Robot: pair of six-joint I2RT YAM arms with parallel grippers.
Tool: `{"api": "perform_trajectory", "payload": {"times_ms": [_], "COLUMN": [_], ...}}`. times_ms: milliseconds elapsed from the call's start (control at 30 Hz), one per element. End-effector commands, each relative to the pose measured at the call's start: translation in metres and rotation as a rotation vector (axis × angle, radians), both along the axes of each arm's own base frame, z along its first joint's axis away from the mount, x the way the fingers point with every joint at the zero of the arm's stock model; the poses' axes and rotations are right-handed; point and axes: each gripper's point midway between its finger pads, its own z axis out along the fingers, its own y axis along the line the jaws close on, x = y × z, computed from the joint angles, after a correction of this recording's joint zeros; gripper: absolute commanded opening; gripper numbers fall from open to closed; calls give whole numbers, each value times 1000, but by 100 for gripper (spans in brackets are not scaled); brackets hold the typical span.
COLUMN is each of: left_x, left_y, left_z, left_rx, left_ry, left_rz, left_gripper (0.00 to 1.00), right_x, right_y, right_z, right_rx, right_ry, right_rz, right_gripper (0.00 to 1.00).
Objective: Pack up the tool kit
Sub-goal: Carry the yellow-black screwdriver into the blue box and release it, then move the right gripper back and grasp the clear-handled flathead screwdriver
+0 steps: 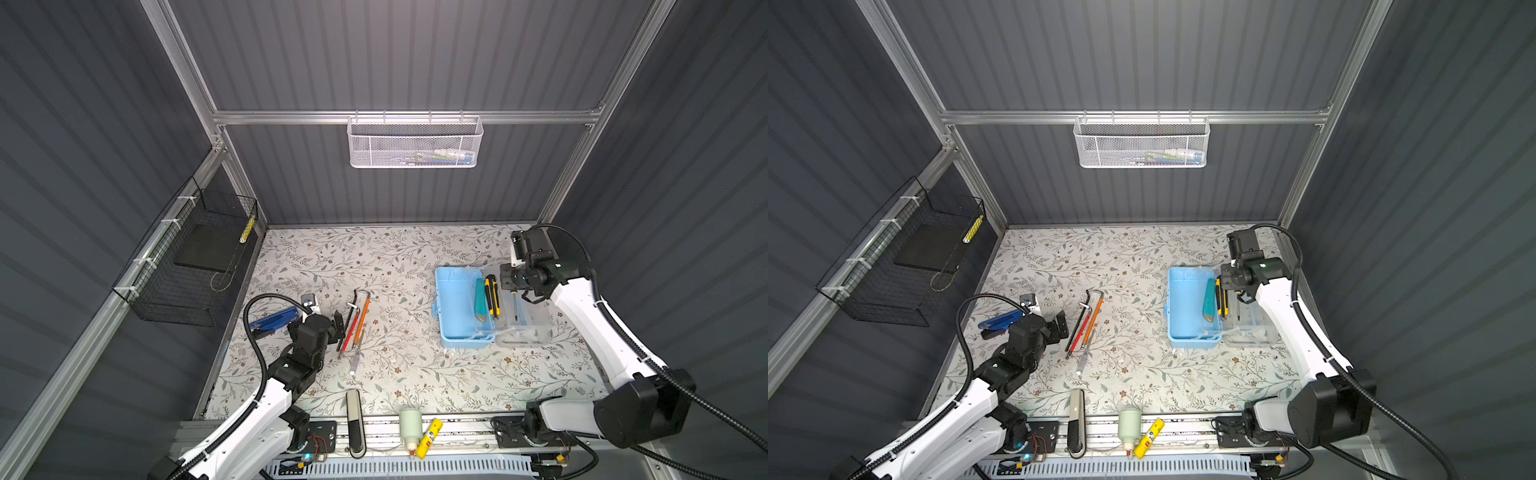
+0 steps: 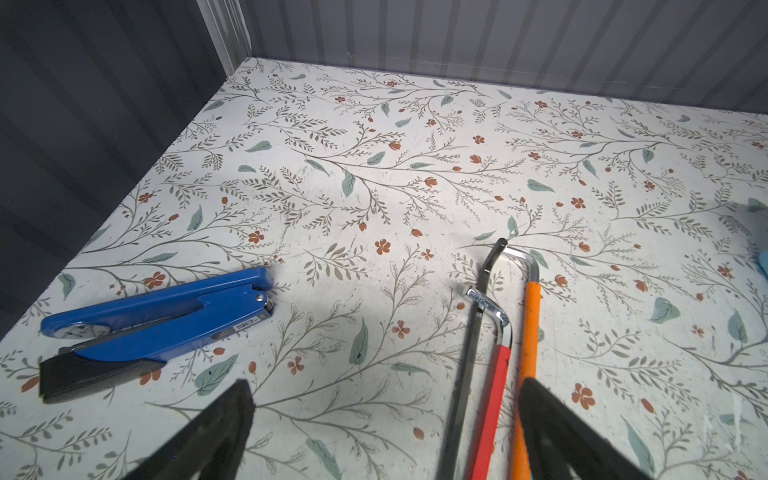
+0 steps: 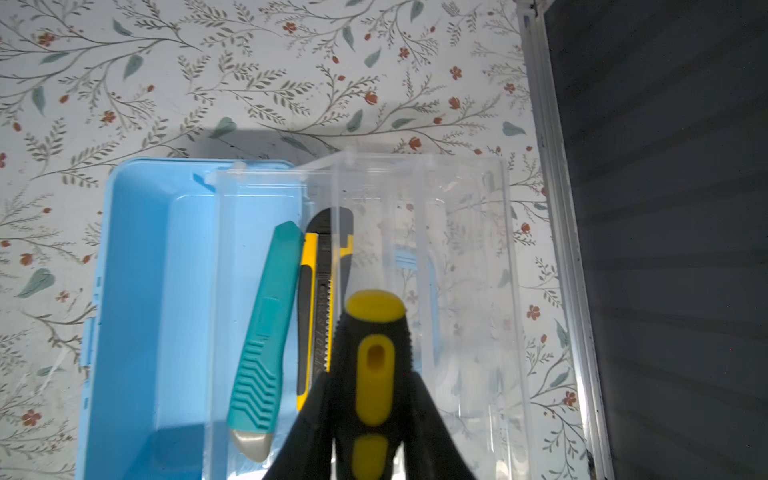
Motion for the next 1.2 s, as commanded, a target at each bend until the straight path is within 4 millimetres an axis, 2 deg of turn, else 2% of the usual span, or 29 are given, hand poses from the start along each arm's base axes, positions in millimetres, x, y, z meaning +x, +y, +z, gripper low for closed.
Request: {"api": "perform_trajectory", "payload": {"times_ms": [0, 167, 433, 700, 933, 1033, 1100, 1167], "left_x": [4, 4, 4, 4, 5, 4, 4, 3], "left_y": [-1, -1, -1, 0, -1, 0, 1, 2], "left_z": [7, 6, 6, 6, 6, 5, 6, 6], "left_rx": [-6, -4, -2, -2, -1, 0, -1, -3], "left_ry": [-17, -13, -12, -12, -9, -9, -13, -15], "left_rz": [-2, -4, -3, 7, -1, 5, 8, 12], "left_gripper": [99, 99, 99, 99, 99, 99, 100, 100], "right_x": [7, 22, 45, 53, 52, 48, 43, 33], "right_y": [-7, -8, -1, -5, -12, -8, 5, 38], "right_z": [-5, -28, -46, -57, -46, -34, -16, 2], "right_rx": [10, 41, 67, 76, 35, 27, 19, 41], "right_ry": [-30, 8, 42, 75, 89, 82, 52, 10], "right_rz": [9, 30, 62, -2, -21, -14, 4, 59], "right_gripper": [6, 5, 6, 21, 54, 57, 57, 58]}}
